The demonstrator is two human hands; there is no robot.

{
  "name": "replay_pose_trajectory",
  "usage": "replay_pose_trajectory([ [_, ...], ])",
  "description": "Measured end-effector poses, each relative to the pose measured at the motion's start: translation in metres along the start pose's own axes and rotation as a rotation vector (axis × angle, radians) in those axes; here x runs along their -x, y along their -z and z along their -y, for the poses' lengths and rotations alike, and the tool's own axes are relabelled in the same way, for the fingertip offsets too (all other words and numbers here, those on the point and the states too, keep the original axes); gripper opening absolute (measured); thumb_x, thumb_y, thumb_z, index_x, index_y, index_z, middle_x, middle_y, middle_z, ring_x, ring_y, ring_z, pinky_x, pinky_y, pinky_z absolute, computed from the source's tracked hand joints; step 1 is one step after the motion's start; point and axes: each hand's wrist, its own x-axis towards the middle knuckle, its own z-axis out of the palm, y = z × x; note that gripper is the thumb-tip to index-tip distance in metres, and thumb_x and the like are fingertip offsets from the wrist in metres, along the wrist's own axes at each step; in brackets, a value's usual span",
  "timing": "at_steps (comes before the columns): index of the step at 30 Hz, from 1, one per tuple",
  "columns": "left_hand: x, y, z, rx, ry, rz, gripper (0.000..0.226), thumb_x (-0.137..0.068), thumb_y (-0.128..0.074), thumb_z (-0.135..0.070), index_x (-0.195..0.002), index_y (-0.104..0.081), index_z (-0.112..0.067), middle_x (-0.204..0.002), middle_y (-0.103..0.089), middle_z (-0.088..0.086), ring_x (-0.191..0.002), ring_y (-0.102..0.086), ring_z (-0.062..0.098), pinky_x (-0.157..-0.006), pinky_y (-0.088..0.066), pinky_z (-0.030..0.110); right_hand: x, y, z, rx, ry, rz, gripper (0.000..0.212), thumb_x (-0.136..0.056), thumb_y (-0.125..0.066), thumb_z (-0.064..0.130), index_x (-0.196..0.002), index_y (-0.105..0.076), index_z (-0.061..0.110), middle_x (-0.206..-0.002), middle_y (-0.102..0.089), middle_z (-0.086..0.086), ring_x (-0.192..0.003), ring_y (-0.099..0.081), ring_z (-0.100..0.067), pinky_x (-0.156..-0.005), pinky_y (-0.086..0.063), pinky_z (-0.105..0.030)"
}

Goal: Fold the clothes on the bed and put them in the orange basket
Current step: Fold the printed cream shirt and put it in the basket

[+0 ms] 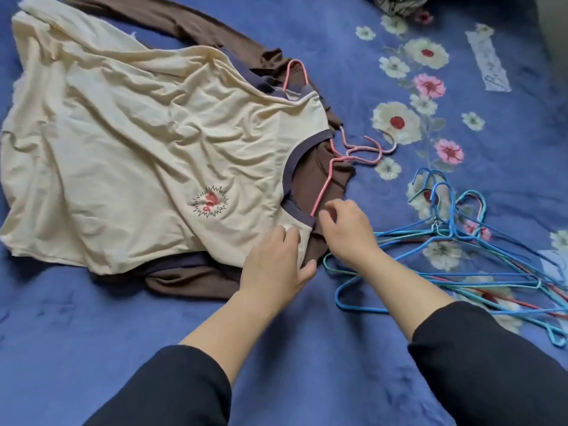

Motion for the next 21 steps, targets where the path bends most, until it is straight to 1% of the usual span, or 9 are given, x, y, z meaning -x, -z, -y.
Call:
replay_pose_trajectory([
  [3,-0.007,-0.015,0.003,-0.048,0.058,0.109,0.028,-0.09,-0.056,-0.033,-0.107,-0.044,-0.014,-0.11,-0.058,0.008,-0.101,-0.058,0.031,-0.073,-0.041,0.038,-0.017,-0.016,0.008,-0.154,-0.11,0.014,0.031,-0.092,-0.055,0.031,-0.079,-0.066,0.006,-0.088,-0.066,-0.016,-0.092,-0.056,-0.034,-0.073,-0.036,-0.033],
  [5,-0.008,-0.017,0.006,-0.076,0.06,0.135,0.018,-0.093,-0.053,-0.025,-0.105,-0.047,-0.012,-0.11,-0.06,0.011,-0.103,-0.057,0.034,-0.076,-0.039,0.039,-0.02,-0.02,0.01,-0.193,-0.185,0.007,0.037,-0.088,-0.058,0.025,-0.055,-0.051,0.011,-0.059,-0.052,-0.01,-0.074,-0.045,-0.035,-0.061,-0.027,-0.032],
  [7,-0.005,-0.016,0.009,-0.087,0.019,0.136,0.01,-0.093,-0.053,-0.019,-0.1,-0.053,-0.011,-0.106,-0.062,0.012,-0.101,-0.057,0.035,-0.075,-0.037,0.039,-0.021,-0.02,0.012,-0.23,-0.258,0.034,0.042,-0.085,-0.057,0.018,-0.048,-0.038,0.013,-0.051,-0.037,-0.005,-0.069,-0.037,-0.03,-0.06,-0.027,-0.03],
  [11,0.021,-0.009,0.012,-0.184,-0.049,0.239,0.012,-0.09,-0.044,-0.007,-0.091,-0.055,-0.011,-0.1,-0.062,0.014,-0.096,-0.057,0.037,-0.068,-0.033,0.038,-0.026,-0.01,0.023,-0.449,-0.3,-0.037,0.026,-0.079,-0.052,0.019,-0.055,-0.048,0.013,-0.071,-0.064,-0.016,-0.071,-0.062,-0.036,-0.074,-0.054,-0.044],
  [13,0.038,-0.009,0.023,-0.195,-0.022,0.29,0.012,-0.085,-0.046,-0.008,-0.089,-0.057,-0.01,-0.1,-0.063,0.015,-0.097,-0.058,0.039,-0.072,-0.039,0.041,-0.029,0.002,0.029,-0.617,-0.331,-0.048,0.02,-0.083,-0.047,0.01,-0.062,-0.047,0.012,-0.076,-0.066,-0.019,-0.059,-0.065,-0.032,-0.066,-0.058,-0.045],
  [15,0.049,-0.004,0.037,-0.213,0.046,0.285,0.014,-0.083,-0.049,-0.011,-0.092,-0.059,-0.01,-0.1,-0.066,0.016,-0.097,-0.059,0.04,-0.073,-0.042,0.041,-0.027,0.017,0.033,-0.717,-0.317,-0.003,0.021,-0.089,-0.04,0.0,-0.071,-0.043,0.01,-0.069,-0.059,-0.015,-0.044,-0.058,-0.024,-0.053,-0.055,-0.036],
  [17,0.051,0.002,0.048,-0.187,0.122,0.239,0.015,-0.08,-0.051,-0.014,-0.095,-0.056,-0.011,-0.099,-0.066,0.017,-0.097,-0.059,0.04,-0.068,-0.04,0.04,-0.014,0.032,0.033,-0.777,-0.289,0.05,0.015,-0.092,-0.037,-0.003,-0.082,-0.042,0.007,-0.067,-0.052,-0.012,-0.042,-0.051,-0.021,-0.043,-0.05,-0.027],
  [19,0.051,0.007,0.05,-0.162,0.165,0.219,0.02,-0.08,-0.051,-0.015,-0.1,-0.05,-0.011,-0.102,-0.064,0.016,-0.098,-0.059,0.04,-0.065,-0.034,0.038,0.004,0.039,0.024,-0.87,-0.282,0.102,0.013,-0.094,-0.037,-0.005,-0.091,-0.043,0.006,-0.065,-0.047,-0.012,-0.041,-0.046,-0.019,-0.039,-0.046,-0.022],
  [21,0.052,0.007,0.046,-0.158,0.191,0.219,0.024,-0.082,-0.05,-0.016,-0.105,-0.044,-0.012,-0.105,-0.063,0.015,-0.098,-0.059,0.039,-0.065,-0.032,0.037,0.025,0.042,0.002,-0.869,-0.279,0.182,0.017,-0.096,-0.039,-0.005,-0.087,-0.045,0.008,-0.062,-0.047,-0.011,-0.036,-0.046,-0.015,-0.038,-0.045,-0.021],
])
